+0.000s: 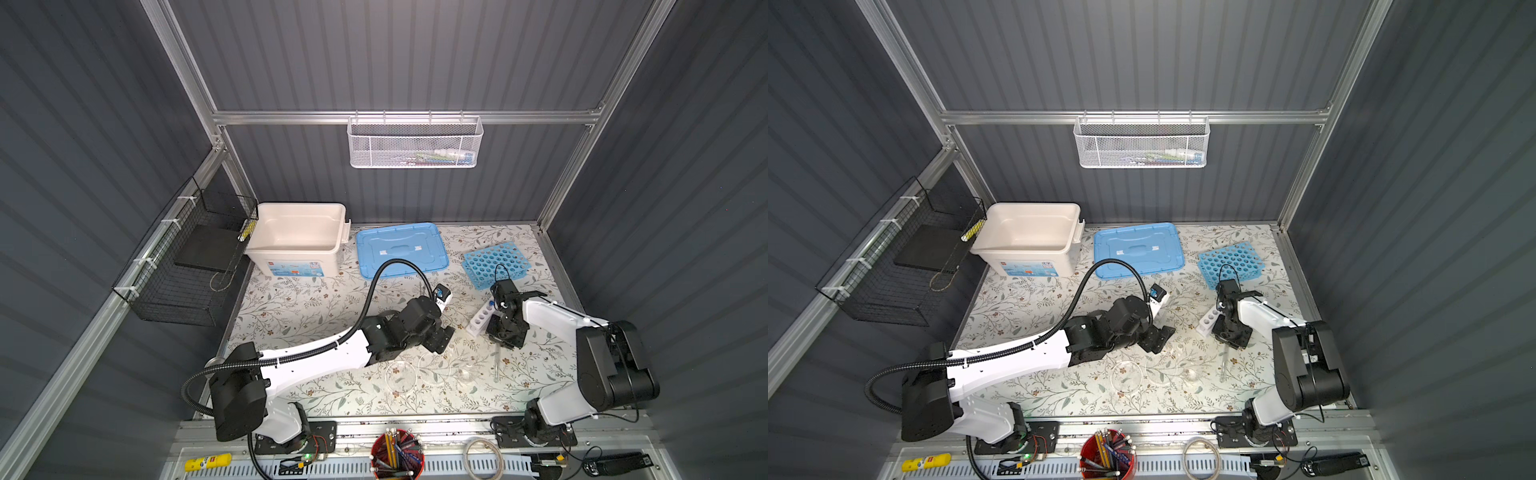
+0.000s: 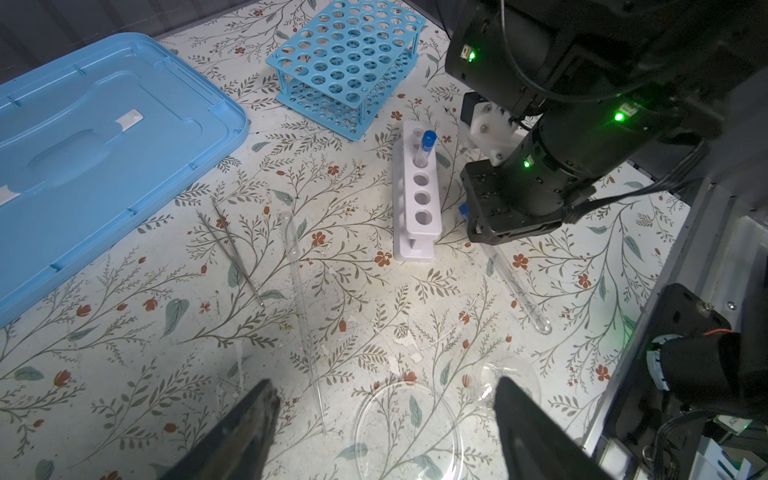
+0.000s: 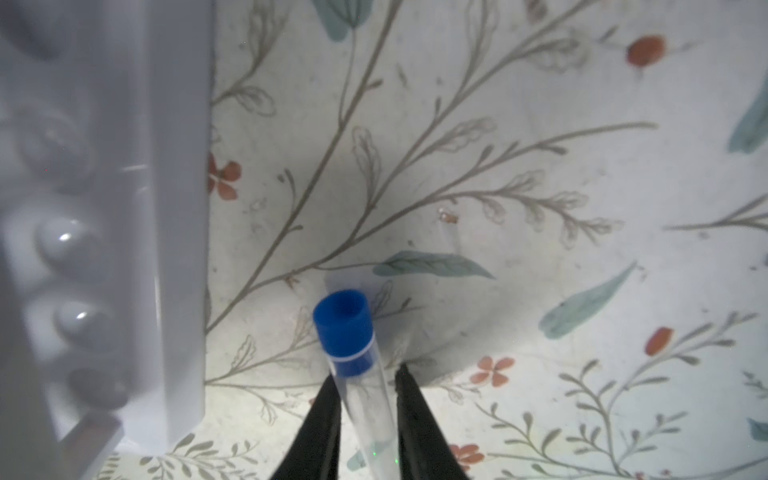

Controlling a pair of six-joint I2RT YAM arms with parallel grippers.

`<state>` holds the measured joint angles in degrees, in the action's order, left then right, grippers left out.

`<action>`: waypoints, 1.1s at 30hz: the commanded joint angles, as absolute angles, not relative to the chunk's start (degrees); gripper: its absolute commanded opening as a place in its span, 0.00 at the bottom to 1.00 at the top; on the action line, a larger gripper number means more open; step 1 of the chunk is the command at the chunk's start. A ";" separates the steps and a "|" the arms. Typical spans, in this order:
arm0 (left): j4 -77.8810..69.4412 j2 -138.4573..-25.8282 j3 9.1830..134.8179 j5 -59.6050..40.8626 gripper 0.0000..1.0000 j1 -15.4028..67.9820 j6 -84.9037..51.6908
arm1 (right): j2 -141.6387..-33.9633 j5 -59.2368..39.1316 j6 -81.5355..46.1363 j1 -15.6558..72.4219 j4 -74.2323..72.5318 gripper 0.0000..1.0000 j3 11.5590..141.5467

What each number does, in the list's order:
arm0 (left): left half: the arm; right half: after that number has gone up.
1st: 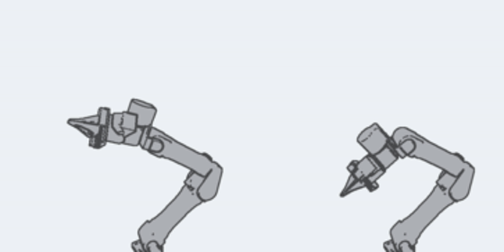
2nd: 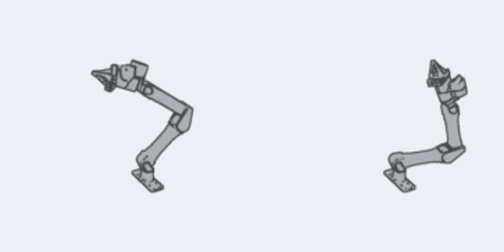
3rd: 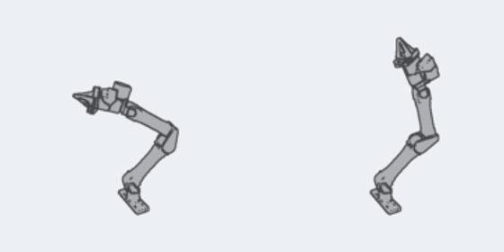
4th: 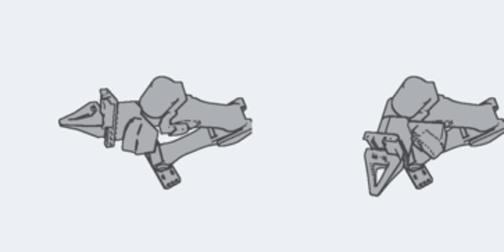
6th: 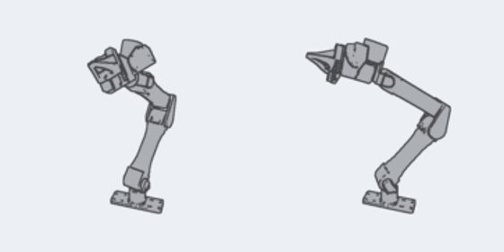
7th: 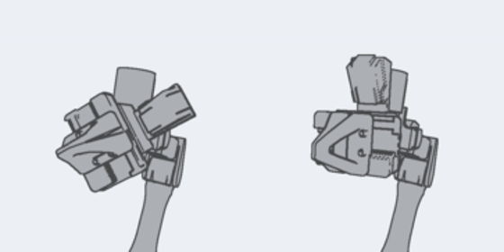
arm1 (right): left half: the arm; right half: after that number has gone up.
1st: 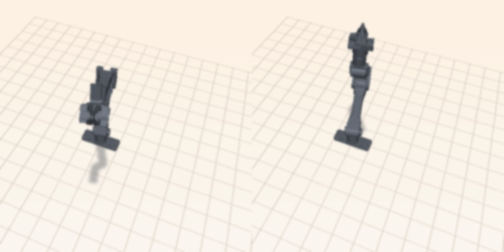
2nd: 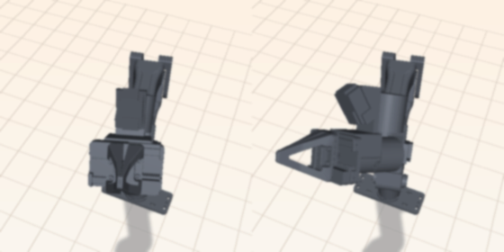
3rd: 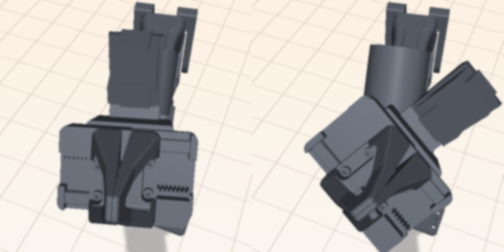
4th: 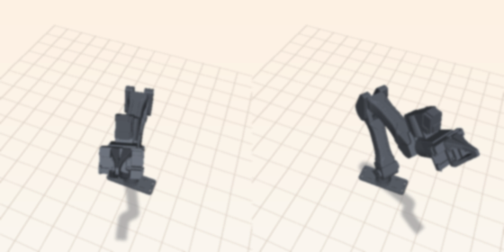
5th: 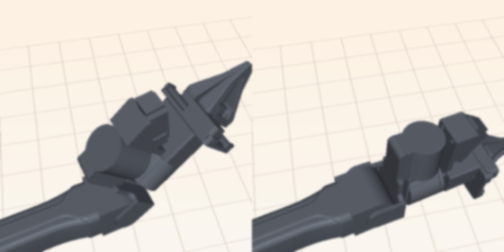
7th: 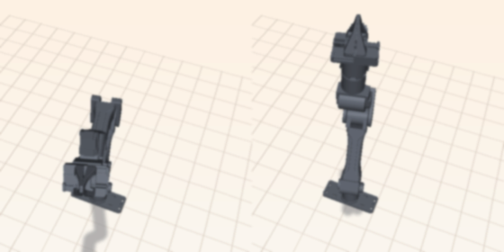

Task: Organize the chemistry lab equipment
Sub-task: 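Close the right gripper on the long tube and lift it upright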

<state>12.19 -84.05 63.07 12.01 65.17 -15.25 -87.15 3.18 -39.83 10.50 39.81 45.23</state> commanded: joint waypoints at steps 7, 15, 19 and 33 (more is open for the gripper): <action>11.04 -81.46 62.44 12.42 0.83 65.13 -13.88 | -85.12 3.41 -41.31 10.81 41.15 0.16 41.58; 10.82 -81.63 62.46 12.01 0.83 65.13 -13.80 | -81.61 4.84 -41.43 10.81 43.65 0.09 41.83; 10.90 -81.93 63.02 11.32 0.83 65.18 -13.71 | -77.97 6.84 -41.84 10.81 46.67 0.08 43.60; 10.26 -83.46 65.75 6.17 0.82 65.13 -13.54 | -67.73 11.17 -42.80 10.81 55.41 0.07 49.83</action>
<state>11.14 -82.85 63.40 8.75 65.17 -14.57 -69.28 9.28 -42.00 10.55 51.35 47.48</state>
